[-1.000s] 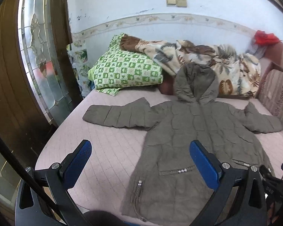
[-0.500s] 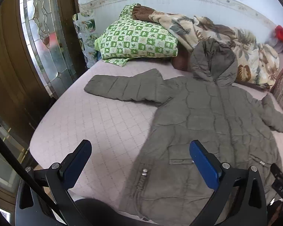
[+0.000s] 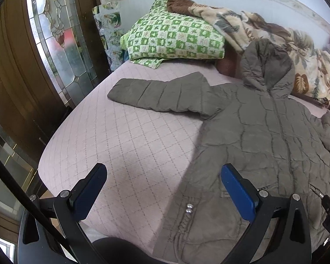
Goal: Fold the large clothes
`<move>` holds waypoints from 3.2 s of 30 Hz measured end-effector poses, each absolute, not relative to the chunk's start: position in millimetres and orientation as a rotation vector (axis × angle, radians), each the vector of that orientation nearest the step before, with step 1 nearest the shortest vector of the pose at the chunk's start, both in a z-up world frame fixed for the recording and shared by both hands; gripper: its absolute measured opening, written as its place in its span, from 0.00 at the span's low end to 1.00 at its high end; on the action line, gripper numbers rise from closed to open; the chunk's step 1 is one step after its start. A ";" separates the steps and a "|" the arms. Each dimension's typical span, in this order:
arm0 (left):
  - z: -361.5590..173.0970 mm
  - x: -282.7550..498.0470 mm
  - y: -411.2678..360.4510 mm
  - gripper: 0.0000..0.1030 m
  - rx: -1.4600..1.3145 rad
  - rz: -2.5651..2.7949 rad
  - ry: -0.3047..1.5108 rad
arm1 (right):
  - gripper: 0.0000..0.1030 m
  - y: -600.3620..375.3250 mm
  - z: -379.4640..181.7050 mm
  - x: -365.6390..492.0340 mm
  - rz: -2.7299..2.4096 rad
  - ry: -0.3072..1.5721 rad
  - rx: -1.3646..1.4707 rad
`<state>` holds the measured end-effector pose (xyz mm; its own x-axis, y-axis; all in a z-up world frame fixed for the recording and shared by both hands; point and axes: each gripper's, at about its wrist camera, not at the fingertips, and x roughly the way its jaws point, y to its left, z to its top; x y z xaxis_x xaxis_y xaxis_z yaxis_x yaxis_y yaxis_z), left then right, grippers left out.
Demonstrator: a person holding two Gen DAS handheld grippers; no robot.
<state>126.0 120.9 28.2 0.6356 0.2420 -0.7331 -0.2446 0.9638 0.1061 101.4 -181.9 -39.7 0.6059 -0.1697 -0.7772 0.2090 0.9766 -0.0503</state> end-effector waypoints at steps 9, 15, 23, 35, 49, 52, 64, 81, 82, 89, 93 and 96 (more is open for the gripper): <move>12.2 160.1 147.8 1.00 -0.008 0.354 0.868 | 0.99 -172.6 -54.6 122.5 -0.186 0.931 0.035; -4.4 180.4 166.5 1.00 -0.038 0.378 0.906 | 0.98 -164.3 -64.6 134.4 -0.172 0.948 0.006; -21.3 205.0 190.0 1.00 -0.064 0.416 0.937 | 0.98 -162.3 -75.1 145.8 -0.171 0.968 -0.003; -45.0 252.3 246.2 1.00 -0.138 0.491 0.975 | 0.98 -158.8 -82.0 157.6 -0.158 0.952 -0.007; -104.3 349.6 373.5 1.00 -0.666 0.496 1.009 | 0.98 -176.8 -100.9 168.4 -0.187 0.988 0.030; -116.5 364.4 389.6 1.00 -0.768 0.486 0.986 | 0.98 -180.2 -103.6 171.8 -0.200 0.994 0.025; -129.5 431.5 393.0 1.00 -0.715 0.519 0.937 | 0.98 -189.5 -116.8 180.8 -0.245 1.022 0.019; -24.3 426.5 285.4 0.14 -0.438 0.387 0.917 | 0.98 -194.6 -101.9 170.6 -0.269 0.963 0.014; -10.0 421.5 267.3 0.14 -0.434 0.332 0.903 | 0.98 -197.2 -97.5 166.1 -0.271 0.950 0.021; 41.6 388.7 120.8 0.14 -0.318 0.044 0.866 | 0.98 -214.4 -75.3 137.9 -0.294 0.893 0.070; 37.9 369.7 41.0 0.14 -0.247 -0.084 0.895 | 0.98 -228.4 -65.7 119.7 -0.314 0.871 0.109; 26.0 355.5 0.4 0.16 -0.217 -0.137 0.928 | 0.98 -241.2 -60.2 103.9 -0.333 0.858 0.138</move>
<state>355.5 0.4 26.0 0.5930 -0.2099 -0.7774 0.0237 0.9695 -0.2438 103.9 -241.2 -60.2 0.6059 -0.2322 -0.7609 0.3422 0.9395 -0.0141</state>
